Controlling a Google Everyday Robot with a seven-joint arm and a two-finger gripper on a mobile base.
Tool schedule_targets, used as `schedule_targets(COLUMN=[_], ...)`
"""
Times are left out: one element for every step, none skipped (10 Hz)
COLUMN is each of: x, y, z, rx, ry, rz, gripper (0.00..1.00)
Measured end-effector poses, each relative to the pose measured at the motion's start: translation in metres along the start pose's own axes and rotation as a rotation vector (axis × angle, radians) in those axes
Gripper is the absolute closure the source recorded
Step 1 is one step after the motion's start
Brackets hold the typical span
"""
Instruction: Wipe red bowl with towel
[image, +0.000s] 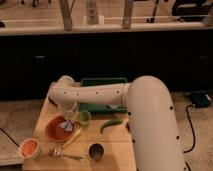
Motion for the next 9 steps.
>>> schedule_targets(x=[-0.003,-0.008,-0.013,-0.015,-0.014,-0.013,-0.014,-0.015,-0.015], y=[-0.014,-0.025,-0.033,-0.037,-0.036,-0.036,-0.036,-0.037,-0.037], z=[-0.002,-0.004,-0.006,-0.008,-0.008,-0.008,-0.008,-0.008,-0.008], rx=[0.003,0.007,0.011,0.016,0.016,0.017,0.016,0.016,0.016], ry=[-0.005,-0.011,-0.017,-0.024,-0.027,-0.027,-0.027,-0.028,-0.028], rz=[-0.026,-0.05,-0.074,-0.1,-0.101,-0.097,-0.098,-0.101,-0.101], gripper=[1.0,1.0,1.0,1.0,1.0,1.0,1.0,1.0,1.0])
